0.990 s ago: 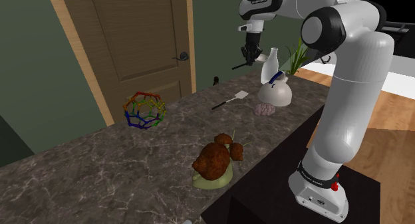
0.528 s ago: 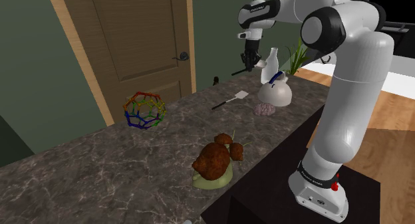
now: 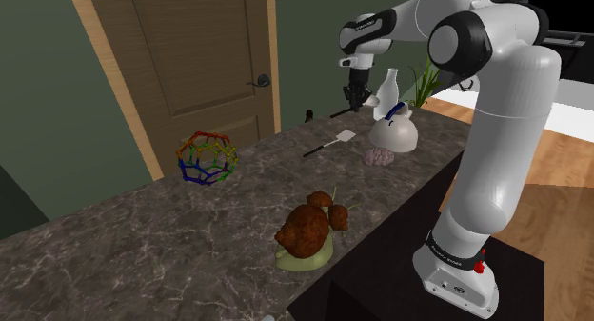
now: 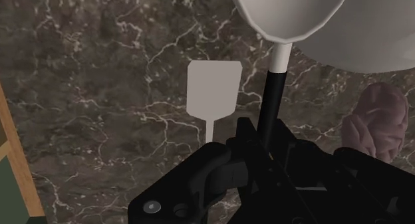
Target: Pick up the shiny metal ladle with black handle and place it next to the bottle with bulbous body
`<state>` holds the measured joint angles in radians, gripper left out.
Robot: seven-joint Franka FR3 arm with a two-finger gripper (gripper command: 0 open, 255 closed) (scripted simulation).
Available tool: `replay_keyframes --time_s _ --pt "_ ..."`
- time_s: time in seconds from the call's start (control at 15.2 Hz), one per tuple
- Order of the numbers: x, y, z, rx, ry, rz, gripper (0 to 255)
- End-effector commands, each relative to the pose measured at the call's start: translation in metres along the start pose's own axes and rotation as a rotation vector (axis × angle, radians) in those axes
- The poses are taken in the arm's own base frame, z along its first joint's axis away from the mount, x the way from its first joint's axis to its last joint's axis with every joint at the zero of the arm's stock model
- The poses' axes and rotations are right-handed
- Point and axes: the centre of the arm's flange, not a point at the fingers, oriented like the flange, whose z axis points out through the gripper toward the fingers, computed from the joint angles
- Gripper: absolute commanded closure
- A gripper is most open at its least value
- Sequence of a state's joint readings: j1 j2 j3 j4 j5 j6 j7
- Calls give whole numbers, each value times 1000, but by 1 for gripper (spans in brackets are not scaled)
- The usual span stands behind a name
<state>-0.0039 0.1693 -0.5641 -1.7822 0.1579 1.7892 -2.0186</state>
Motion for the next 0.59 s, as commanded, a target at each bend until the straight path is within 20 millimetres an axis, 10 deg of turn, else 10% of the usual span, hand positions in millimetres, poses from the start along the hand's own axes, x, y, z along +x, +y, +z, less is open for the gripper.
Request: replay_keyframes --time_s 0.0,0.53 --pt "-2 1 11 0 0 0 255" --pt "-6 5 53 0 0 0 255"
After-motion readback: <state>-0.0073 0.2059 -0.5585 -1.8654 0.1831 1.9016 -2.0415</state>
